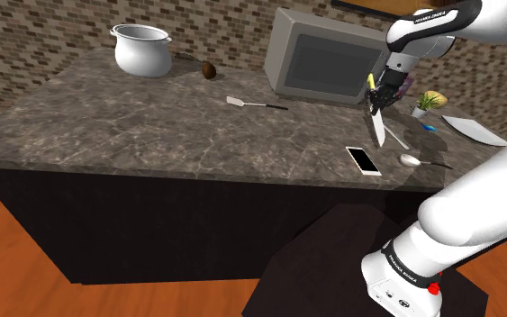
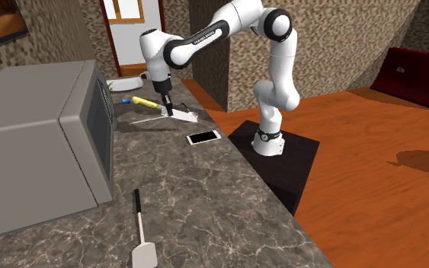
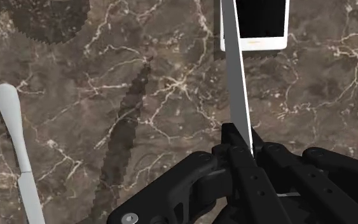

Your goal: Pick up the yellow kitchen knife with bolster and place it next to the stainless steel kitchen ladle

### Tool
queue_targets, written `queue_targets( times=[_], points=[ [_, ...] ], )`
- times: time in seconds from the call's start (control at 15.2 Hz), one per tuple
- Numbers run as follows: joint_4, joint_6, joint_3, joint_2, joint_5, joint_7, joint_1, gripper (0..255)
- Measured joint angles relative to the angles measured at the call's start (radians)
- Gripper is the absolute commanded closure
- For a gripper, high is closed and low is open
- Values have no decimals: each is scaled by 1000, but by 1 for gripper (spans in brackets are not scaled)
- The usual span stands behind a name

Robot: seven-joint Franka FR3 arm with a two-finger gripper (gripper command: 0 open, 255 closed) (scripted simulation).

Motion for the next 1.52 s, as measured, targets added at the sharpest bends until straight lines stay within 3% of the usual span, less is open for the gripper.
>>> queue_targets(
  times=[0.59,1.25,1.52],
  points=[
    [197,-40,-95,172,53,-232,-121,255],
    [582,-160,-138,465,173,-466,-325,255],
    [583,-132,-136,497,186,-485,-343,255]
  ],
)
